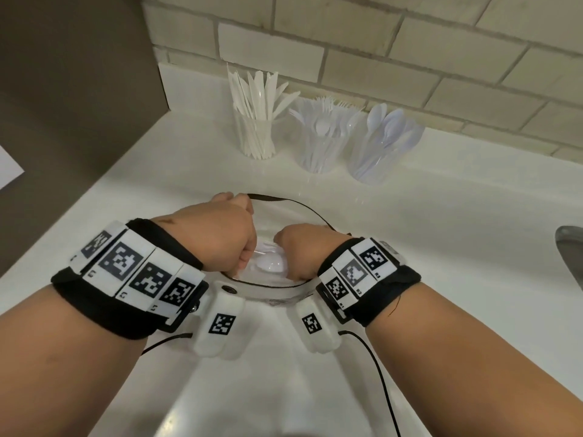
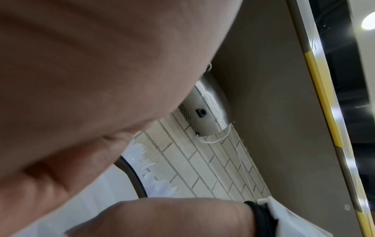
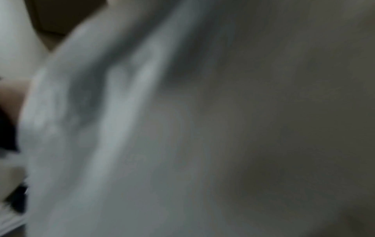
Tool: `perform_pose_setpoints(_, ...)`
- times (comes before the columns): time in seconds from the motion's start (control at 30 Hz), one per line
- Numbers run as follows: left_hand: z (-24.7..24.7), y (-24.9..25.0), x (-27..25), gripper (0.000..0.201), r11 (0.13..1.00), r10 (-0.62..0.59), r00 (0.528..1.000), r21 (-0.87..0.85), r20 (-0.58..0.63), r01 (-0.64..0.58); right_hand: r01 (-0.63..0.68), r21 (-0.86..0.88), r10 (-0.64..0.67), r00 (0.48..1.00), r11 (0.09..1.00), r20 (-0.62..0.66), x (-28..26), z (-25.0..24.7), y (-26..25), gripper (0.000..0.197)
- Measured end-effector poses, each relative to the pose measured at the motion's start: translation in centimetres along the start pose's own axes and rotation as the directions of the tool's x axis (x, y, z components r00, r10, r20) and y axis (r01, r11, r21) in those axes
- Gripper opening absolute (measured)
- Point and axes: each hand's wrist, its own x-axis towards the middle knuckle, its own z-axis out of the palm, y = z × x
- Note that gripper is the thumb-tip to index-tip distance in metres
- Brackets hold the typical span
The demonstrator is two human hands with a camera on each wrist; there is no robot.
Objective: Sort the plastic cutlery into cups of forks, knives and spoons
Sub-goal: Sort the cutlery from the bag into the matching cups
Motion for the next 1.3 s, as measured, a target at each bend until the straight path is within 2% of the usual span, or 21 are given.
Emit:
perform_pose_setpoints(0.13,0.7,-0.4,-0.4,0.006,1.0,0.009,0.999,-0.022,0.048,-0.008,0.014,0.086,-0.008,0.998,0.996,-0.068,-0.6,-1.2,1.1,0.02)
perform_pose_setpoints(0.23,0.7,-0.6,-0.3,0.008,0.999,-0.008,0.999,-0.039,0.051,0.01,0.071,0.19,-0.051,0.993,0.979,-0.106,-1.5,-2.2,2.0,0.039)
perform_pose_setpoints(0.27,0.6,-0.7,-0.3,0.003,1.0,-0.017,0.998,-0.026,0.053,0.018,0.092,0.228,-0.064,0.99,0.969,-0.127,-1.8,-2.3,2.2,0.041)
perform_pose_setpoints(0.3,0.6,-0.9,-0.1,0.01,1.0,-0.016,0.999,-0.012,0.046,0.017,0.108,0.293,-0.066,0.986,0.95,-0.151,-2.0,-2.4,2.5,0.04)
perform_pose_setpoints(0.37,0.5,-1.2,0.2,0.022,1.0,-0.02,0.998,0.0,0.058,0.021,0.151,0.52,-0.038,0.974,0.84,-0.222,-2.2,-2.5,2.9,0.028)
perform_pose_setpoints(0.43,0.4,-1.2,0.3,0.024,1.0,0.005,0.998,-0.013,0.059,-0.005,0.242,0.708,0.031,0.937,0.663,-0.349,-2.2,-2.5,2.8,0.018)
perform_pose_setpoints(0.53,0.9,-0.6,0.6,0.022,0.999,0.031,0.998,0.006,0.062,-0.031,0.417,0.83,0.255,0.814,0.369,-0.523,-1.6,-2.5,2.3,0.021)
perform_pose_setpoints(0.6,1.1,-0.3,0.7,0.022,0.999,0.03,0.997,0.02,0.066,-0.031,0.48,0.826,0.362,0.744,0.294,-0.561,-1.1,-2.2,2.3,0.03)
perform_pose_setpoints(0.63,1.2,-0.2,0.9,0.022,0.999,0.028,0.997,0.023,0.066,-0.03,0.484,0.829,0.377,0.739,0.279,-0.558,-0.8,-1.9,2.3,0.035)
perform_pose_setpoints(0.7,1.5,-0.3,1.1,0.022,1.0,0.006,0.999,0.012,0.051,-0.006,0.445,0.849,0.381,0.76,0.285,-0.526,-0.5,-1.1,2.5,0.038)
perform_pose_setpoints(0.77,1.7,-0.5,1.2,0.023,1.0,-0.008,0.999,-0.024,0.04,0.009,0.375,0.867,0.377,0.789,0.329,-0.484,-0.2,-0.2,2.6,0.037)
perform_pose_setpoints(0.83,1.7,-0.6,1.1,0.028,0.998,0.016,0.999,-0.061,0.034,-0.014,0.317,0.88,0.367,0.819,0.353,-0.442,0.2,0.4,2.7,0.033)
perform_pose_setpoints(0.9,1.3,-0.5,0.9,0.038,0.988,0.051,0.998,-0.142,-0.037,-0.056,0.315,0.878,0.393,0.802,0.36,-0.449,0.3,0.5,2.8,0.027)
perform_pose_setpoints(0.93,0.9,-0.3,0.8,0.045,0.973,0.057,0.991,-0.218,-0.117,-0.082,0.337,0.874,0.409,0.784,0.351,-0.467,0.3,0.4,2.8,0.026)
perform_pose_setpoints(0.97,0.5,-0.1,0.7,0.056,0.942,0.045,0.974,-0.314,-0.223,-0.116,0.367,0.869,0.412,0.772,0.332,-0.484,0.2,0.4,2.8,0.025)
perform_pose_setpoints(1.03,-0.2,0.4,0.9,0.082,0.826,-0.008,0.902,-0.511,-0.431,-0.237,0.403,0.869,0.383,0.783,0.288,-0.49,0.1,0.3,2.5,0.027)
perform_pose_setpoints(1.1,-0.8,0.7,1.1,0.11,0.678,-0.011,0.841,-0.622,-0.541,-0.391,0.391,0.876,0.326,0.82,0.282,-0.471,0.1,0.5,2.0,0.03)
perform_pose_setpoints(1.13,-1.0,0.9,1.3,0.117,0.637,0.024,0.833,-0.634,-0.553,-0.439,0.374,0.874,0.298,0.835,0.31,-0.463,0.1,0.6,1.8,0.031)
perform_pose_setpoints(1.2,-1.4,1.4,1.4,0.109,0.653,0.133,0.819,-0.573,-0.558,-0.495,0.342,0.855,0.247,0.856,0.39,-0.455,0.2,0.7,1.5,0.038)
perform_pose_setpoints(1.3,-1.0,1.9,1.8,0.073,0.765,0.189,0.797,-0.423,-0.573,-0.485,0.296,0.83,0.197,0.882,0.473,-0.427,0.2,0.6,1.2,0.037)
